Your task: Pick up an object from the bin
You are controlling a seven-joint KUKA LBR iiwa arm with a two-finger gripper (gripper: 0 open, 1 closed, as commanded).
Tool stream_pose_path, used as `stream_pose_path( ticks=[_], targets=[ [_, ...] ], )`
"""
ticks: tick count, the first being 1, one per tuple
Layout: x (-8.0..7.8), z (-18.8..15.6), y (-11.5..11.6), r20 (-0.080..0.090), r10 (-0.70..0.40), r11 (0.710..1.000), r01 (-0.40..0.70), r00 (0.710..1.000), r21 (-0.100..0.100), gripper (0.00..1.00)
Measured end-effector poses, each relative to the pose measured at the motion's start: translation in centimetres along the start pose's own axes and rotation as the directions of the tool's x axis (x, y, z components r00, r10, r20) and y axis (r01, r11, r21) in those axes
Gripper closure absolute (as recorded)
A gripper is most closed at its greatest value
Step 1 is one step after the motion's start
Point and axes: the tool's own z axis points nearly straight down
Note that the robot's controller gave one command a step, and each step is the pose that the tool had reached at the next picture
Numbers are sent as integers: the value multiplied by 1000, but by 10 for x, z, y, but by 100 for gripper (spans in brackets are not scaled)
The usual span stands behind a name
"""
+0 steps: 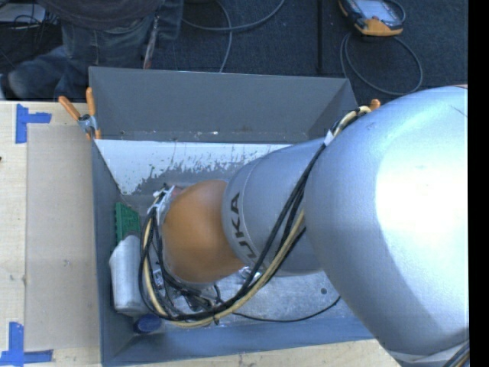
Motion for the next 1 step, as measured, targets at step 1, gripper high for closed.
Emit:
stream_pose_path(
  ticks=[1],
  targets=[
    [-18,1,0,-32,-175,985,175,984,0,100]
  ],
)
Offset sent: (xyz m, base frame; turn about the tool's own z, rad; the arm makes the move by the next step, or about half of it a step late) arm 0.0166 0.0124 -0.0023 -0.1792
